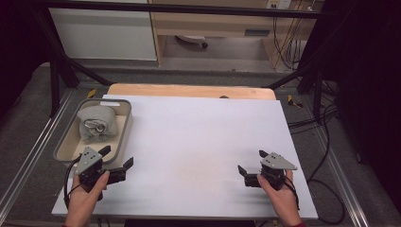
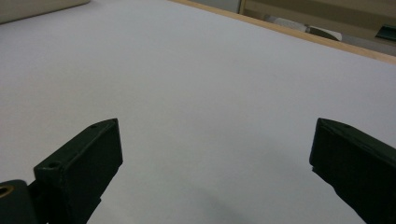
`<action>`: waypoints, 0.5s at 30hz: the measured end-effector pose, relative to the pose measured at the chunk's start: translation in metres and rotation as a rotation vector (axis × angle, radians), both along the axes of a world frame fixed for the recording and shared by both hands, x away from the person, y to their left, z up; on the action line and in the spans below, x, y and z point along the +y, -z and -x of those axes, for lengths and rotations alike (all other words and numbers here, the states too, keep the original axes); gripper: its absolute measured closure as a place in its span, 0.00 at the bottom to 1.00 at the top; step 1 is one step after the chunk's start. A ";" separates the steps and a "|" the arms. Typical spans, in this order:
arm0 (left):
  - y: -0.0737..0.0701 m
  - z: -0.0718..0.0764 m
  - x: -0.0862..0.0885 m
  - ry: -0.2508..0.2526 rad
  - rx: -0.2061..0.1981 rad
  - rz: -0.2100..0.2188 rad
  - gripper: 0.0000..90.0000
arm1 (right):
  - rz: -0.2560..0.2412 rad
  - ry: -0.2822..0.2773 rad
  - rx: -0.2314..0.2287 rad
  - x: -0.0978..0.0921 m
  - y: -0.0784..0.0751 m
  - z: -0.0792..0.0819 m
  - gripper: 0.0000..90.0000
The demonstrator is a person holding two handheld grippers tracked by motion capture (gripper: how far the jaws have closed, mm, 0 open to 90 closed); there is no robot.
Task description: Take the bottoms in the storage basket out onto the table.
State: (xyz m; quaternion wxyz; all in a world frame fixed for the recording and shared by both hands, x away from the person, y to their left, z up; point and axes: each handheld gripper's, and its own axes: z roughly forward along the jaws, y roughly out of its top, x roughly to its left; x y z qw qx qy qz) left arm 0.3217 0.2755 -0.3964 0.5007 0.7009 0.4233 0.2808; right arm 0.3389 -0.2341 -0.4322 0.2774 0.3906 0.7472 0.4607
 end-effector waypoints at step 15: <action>-0.041 -0.024 0.021 -0.094 -0.020 -0.041 0.06 | 0.015 0.013 0.020 0.007 0.000 0.000 0.03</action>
